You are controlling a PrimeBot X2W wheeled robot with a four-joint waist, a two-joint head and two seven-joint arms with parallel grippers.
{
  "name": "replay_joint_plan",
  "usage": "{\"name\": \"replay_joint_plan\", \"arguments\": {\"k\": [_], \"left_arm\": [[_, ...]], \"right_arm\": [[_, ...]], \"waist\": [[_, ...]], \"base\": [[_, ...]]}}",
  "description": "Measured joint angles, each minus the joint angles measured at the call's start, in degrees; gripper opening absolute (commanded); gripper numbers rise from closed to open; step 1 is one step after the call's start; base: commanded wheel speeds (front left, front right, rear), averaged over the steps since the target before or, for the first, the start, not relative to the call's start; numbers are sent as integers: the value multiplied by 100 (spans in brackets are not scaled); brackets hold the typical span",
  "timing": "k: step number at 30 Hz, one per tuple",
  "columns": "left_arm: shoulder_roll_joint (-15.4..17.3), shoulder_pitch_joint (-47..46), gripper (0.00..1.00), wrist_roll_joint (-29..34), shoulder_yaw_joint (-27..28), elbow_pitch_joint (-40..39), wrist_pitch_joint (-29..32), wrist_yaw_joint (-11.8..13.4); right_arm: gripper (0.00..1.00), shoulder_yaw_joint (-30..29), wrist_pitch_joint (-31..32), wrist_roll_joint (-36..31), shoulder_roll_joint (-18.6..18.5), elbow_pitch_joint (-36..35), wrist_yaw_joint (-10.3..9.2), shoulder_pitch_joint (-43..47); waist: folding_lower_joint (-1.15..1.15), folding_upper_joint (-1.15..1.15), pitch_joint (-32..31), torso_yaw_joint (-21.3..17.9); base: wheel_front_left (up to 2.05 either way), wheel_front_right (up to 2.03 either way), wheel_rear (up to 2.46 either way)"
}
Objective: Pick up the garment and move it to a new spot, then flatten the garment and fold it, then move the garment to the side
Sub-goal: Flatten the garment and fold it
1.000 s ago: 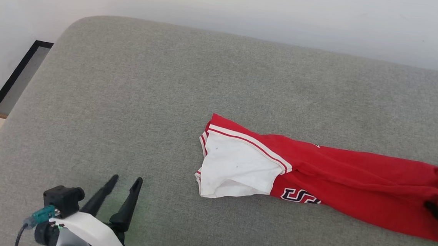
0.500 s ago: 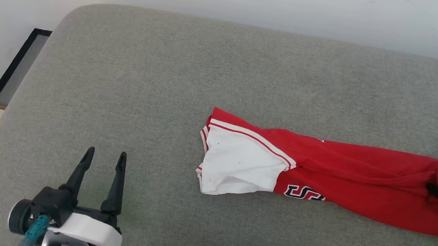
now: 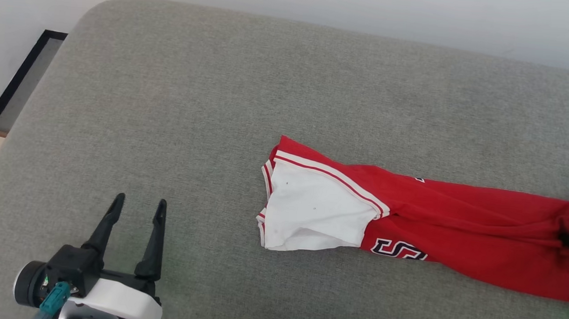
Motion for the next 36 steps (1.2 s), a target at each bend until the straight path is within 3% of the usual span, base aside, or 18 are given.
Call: {"name": "replay_joint_plan", "arguments": {"k": [6,18,24,31,36], "left_arm": [[65,-8,100,-13,-111,-48,-1,-21],[175,-90,100,-309,-324,-231,0,-21],[207,-120,100,-320,-336,-189,0,-21],[188,-108,100,-289,-386,-78,0,-21],[152,-82,100,-263,-411,-49,-1,-21]], "right_arm": [[0,-91,-178,109,-79,-67,11,11],[0,-689,-626,420,-1493,155,-3,394],[0,-851,-728,554,-1690,143,-18,433],[0,-587,-790,409,-1805,-938,-18,809],[0,-347,-877,129,-1804,-2097,-19,1005]], "waist": [[0,0,7,-158],[0,0,135,-569],[0,0,107,-677],[0,0,-87,-710],[0,0,-265,-677]], "base": [[0,0,0],[0,0,0],[0,0,0],[0,0,0],[0,0,0]]}}
